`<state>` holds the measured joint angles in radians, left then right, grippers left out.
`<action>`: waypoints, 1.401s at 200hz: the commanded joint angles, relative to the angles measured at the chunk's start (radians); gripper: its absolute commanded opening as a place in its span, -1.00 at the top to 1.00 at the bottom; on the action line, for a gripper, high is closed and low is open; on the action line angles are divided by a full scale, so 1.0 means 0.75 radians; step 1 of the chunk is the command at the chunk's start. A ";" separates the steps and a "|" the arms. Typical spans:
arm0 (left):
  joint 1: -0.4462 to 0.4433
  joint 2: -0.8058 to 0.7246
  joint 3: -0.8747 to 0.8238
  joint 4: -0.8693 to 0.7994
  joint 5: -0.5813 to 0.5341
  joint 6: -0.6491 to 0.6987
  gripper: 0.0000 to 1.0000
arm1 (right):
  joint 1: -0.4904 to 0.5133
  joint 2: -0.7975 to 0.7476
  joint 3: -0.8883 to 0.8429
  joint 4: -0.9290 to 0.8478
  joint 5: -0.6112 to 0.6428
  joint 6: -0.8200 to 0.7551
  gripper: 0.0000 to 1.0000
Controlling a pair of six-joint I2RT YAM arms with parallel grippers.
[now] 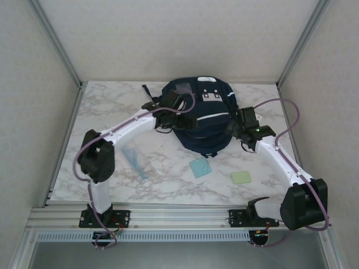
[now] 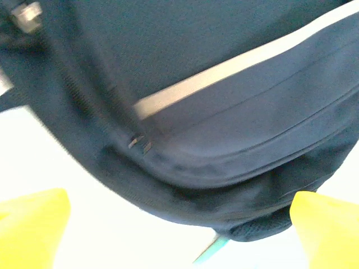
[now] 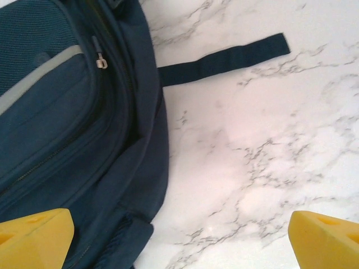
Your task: Pack the student bag
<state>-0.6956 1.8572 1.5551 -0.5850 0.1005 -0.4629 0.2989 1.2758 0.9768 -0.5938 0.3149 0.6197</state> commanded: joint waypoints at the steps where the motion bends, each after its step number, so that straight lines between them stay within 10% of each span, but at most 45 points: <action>1: 0.004 -0.185 -0.130 0.005 -0.278 -0.189 -1.00 | 0.003 0.028 -0.019 0.034 0.055 -0.028 -0.97; 98: 0.230 -0.425 -0.681 -0.056 -0.573 -0.589 -1.00 | 0.026 0.048 -0.055 0.118 -0.092 -0.017 -0.97; 229: 0.400 -0.250 -0.955 0.271 -0.326 -0.703 -0.99 | 0.033 0.051 0.060 0.068 -0.139 -0.001 -0.98; 280: 0.400 -0.222 -1.006 0.281 -0.322 -0.685 -0.26 | 0.046 0.003 0.077 0.005 -0.150 0.047 -0.98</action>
<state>-0.4015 1.6344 0.8524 -0.4690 -0.2295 -0.9611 0.3199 1.3071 1.0031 -0.5396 0.2070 0.6262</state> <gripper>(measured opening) 0.699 0.988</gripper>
